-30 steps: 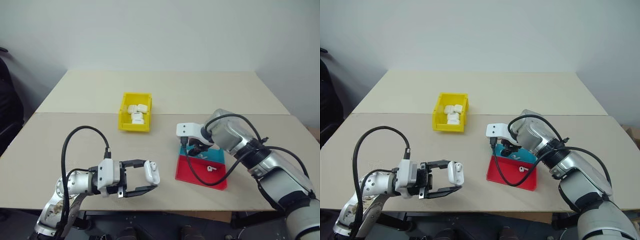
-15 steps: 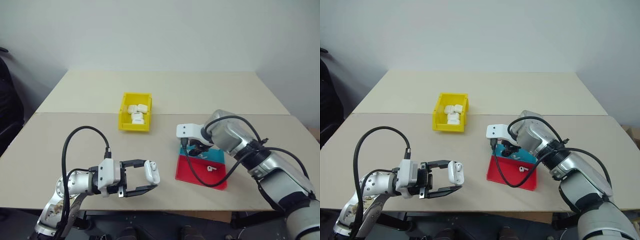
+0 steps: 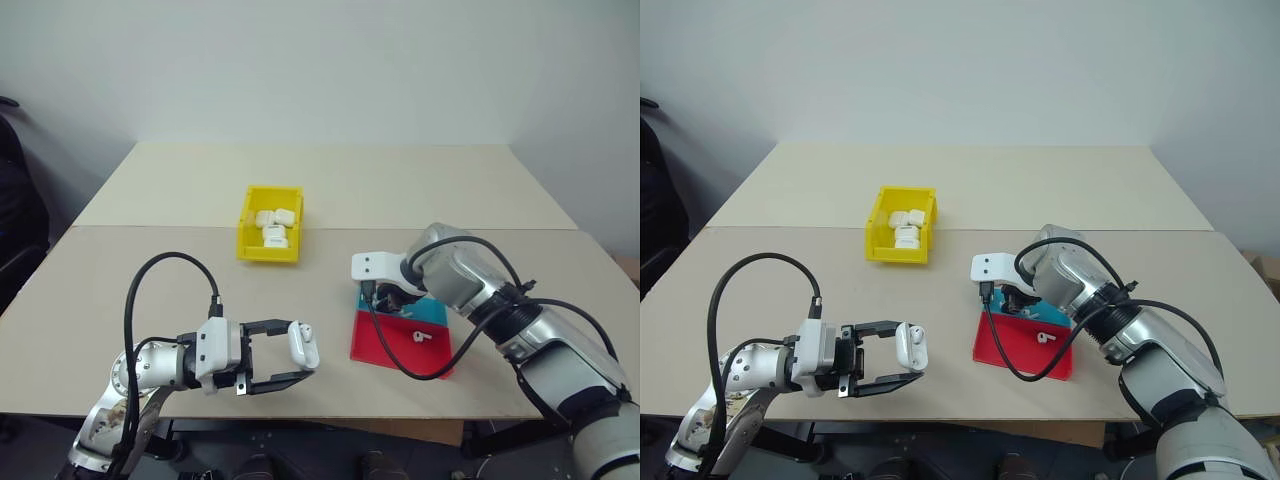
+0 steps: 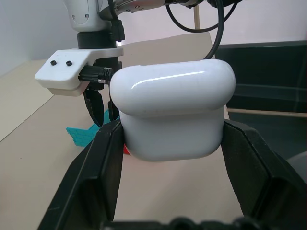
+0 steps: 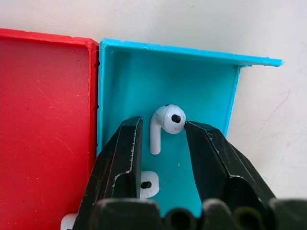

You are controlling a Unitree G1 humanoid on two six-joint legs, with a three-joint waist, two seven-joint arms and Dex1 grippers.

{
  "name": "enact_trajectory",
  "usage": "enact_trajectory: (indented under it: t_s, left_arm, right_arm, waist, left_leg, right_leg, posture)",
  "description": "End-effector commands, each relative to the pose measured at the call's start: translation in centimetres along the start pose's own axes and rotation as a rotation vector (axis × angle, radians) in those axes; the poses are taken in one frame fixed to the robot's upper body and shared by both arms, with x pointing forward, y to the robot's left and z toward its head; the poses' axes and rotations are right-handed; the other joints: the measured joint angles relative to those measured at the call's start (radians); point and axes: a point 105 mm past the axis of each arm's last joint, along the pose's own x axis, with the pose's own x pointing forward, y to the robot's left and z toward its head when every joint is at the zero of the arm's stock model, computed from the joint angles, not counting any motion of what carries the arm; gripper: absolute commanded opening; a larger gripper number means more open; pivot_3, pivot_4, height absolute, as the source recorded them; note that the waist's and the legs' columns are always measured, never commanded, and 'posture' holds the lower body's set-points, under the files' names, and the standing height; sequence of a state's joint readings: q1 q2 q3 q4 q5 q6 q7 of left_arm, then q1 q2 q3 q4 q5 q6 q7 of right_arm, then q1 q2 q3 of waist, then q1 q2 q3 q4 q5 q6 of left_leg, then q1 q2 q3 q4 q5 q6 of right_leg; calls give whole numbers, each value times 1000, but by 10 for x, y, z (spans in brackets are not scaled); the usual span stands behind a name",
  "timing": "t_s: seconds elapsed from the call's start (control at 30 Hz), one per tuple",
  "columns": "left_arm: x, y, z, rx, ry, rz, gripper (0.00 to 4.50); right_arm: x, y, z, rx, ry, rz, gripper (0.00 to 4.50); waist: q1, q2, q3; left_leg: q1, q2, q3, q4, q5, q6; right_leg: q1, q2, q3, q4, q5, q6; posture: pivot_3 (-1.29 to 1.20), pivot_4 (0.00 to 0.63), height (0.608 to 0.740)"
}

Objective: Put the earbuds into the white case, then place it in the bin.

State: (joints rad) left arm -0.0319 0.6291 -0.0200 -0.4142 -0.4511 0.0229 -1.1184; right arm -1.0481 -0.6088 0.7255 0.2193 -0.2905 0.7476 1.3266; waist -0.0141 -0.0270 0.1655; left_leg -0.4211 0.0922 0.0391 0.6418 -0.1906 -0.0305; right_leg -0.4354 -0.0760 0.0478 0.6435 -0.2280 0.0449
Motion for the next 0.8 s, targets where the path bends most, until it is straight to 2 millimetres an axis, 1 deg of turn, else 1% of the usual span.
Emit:
enact_trajectory:
  t_s: [0.03, 0.3, 0.6, 0.8]
  left_arm:
    - [-1, 2, 5, 35, -1, 3, 2780]
    - [-1, 4, 6, 41, -6, 7, 2780]
    - [0, 5, 6, 44, -7, 5, 2780]
    - [0, 5, 5, 45, -7, 2, 2780]
  right_arm:
    - [-9, -6, 6, -12, -35, -35, 1751]
    - [-8, -10, 9, -13, -40, -58, 1751]
    - [-6, -8, 7, -25, -26, -47, 1751]
    - [-5, -10, 3, -22, -2, -60, 1751]
  waist:
    - [0, 0, 0]
    - [-1, 0, 0]
    - [0, 0, 0]
    - [0, 0, 0]
  left_leg:
    - [0, 0, 0, 0, 0, 0]
    - [0, 0, 0, 0, 0, 0]
    - [0, 0, 0, 0, 0, 0]
    - [0, 0, 0, 0, 0, 0]
  right_leg:
    - [0, 0, 0, 0, 0, 0]
    - [0, 0, 0, 0, 0, 0]
    - [0, 0, 0, 0, 0, 0]
    - [0, 0, 0, 0, 0, 0]
  posture:
    - [0, 150, 740]
    - [0, 150, 740]
    - [0, 150, 740]
    - [0, 150, 740]
